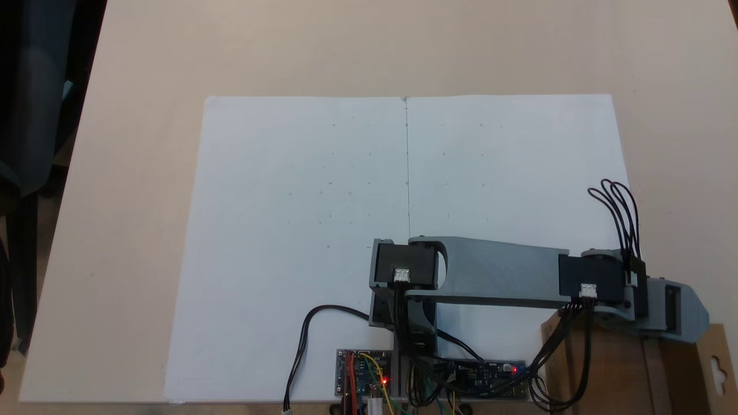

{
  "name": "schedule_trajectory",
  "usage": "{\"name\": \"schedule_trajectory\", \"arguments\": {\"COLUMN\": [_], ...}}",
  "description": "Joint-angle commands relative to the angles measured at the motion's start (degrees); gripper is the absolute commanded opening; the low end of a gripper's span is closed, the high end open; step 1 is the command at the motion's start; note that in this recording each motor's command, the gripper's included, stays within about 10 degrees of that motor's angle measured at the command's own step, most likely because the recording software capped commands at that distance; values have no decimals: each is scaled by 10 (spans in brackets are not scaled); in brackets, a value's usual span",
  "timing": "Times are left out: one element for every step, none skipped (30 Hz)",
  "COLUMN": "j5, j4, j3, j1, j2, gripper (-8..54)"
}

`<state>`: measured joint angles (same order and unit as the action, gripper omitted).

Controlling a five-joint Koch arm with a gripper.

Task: Grasp a green dice and put it in the bin.

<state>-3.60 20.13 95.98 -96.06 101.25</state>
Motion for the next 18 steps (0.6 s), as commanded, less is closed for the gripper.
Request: {"name": "schedule_trajectory", "arguments": {"j5": [18,26,37,41,44,48,53,55,59,60,60,58,57,57,57,57,56,56], "j4": [8,9,10,11,11,12,13,13,11,11,11,11,11,11,11,11,11,11], "j3": [-36,-35,-35,-36,-35,-35,-35,-35,-36,-35,-35,-35,-35,-35,-35,-35,-35,-35], "j1": [-26,-32,-40,-42,-46,-47,-47,-47,-47,-47,-47,-47,-47,-47,-47,-46,-45,-45], "j2": [-2,-5,-13,-16,-20,-22,-26,-29,-32,-35,-40,-42,-45,-47,-48,-48,-48,-47], "gripper": [119,119,119,119,119,119,119,119,119,177,276,327,352,391,418,418,418,418]}}
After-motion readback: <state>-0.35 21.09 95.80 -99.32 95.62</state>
